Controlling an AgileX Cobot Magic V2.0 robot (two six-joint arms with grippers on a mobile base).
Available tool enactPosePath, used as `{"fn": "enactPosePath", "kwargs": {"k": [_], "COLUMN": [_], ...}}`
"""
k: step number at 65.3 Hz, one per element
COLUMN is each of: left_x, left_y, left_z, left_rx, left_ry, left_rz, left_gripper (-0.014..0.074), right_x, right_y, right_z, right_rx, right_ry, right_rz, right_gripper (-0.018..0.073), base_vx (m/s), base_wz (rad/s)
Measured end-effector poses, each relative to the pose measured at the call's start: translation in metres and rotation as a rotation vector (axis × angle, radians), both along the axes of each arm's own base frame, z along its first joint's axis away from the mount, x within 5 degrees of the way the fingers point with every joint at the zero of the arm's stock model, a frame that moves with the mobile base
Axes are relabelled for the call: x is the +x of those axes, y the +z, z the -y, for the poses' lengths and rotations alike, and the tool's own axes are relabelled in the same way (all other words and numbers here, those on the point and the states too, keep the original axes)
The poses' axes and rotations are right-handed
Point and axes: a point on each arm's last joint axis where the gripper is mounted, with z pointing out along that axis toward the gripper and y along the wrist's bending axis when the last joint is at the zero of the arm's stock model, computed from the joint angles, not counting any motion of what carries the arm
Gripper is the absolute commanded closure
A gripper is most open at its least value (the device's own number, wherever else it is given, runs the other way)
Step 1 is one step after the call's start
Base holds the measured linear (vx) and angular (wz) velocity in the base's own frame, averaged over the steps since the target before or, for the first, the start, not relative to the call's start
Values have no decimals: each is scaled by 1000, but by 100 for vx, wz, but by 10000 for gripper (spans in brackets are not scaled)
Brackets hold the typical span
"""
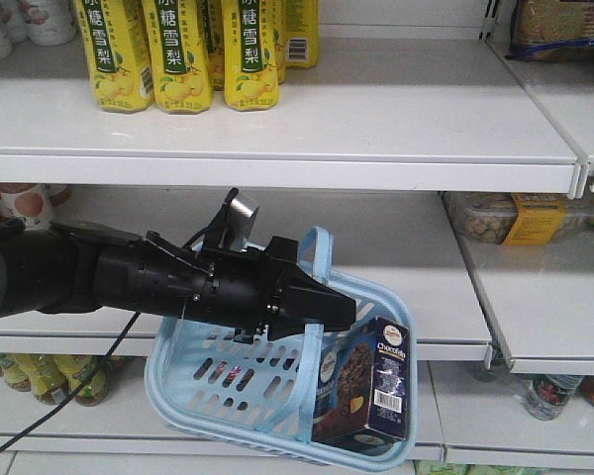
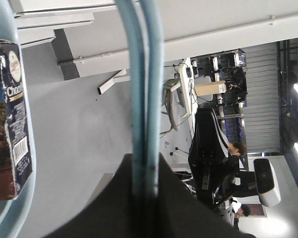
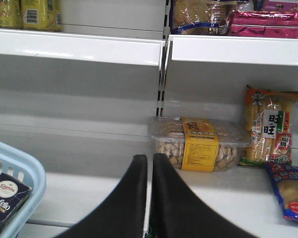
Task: Left arm holds basket, right arm returns cookies
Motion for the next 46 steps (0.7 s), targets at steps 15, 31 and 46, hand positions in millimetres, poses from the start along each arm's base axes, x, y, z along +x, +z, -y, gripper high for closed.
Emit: {"fn": "enactPosePath", "kwargs": {"k": [15, 31, 46], "left_x": [-1, -2, -3], "left_y": [1, 1, 2], "left_z": [0, 0, 1], "left_rx": [-6, -14, -18], "left_ry": [-6, -16, -23], "left_rz": [-9, -17, -26], "left_gripper": [602, 602, 602], "right_x": [0, 0, 0], "right_y": [0, 0, 0], "right_z": [0, 0, 0], "right_rx": [0, 0, 0], "right_ry": [0, 0, 0], "right_rz": [0, 0, 0], "right_gripper": [562, 562, 562], "base_vx": [5, 5, 5], "base_wz": [-5, -5, -4]}}
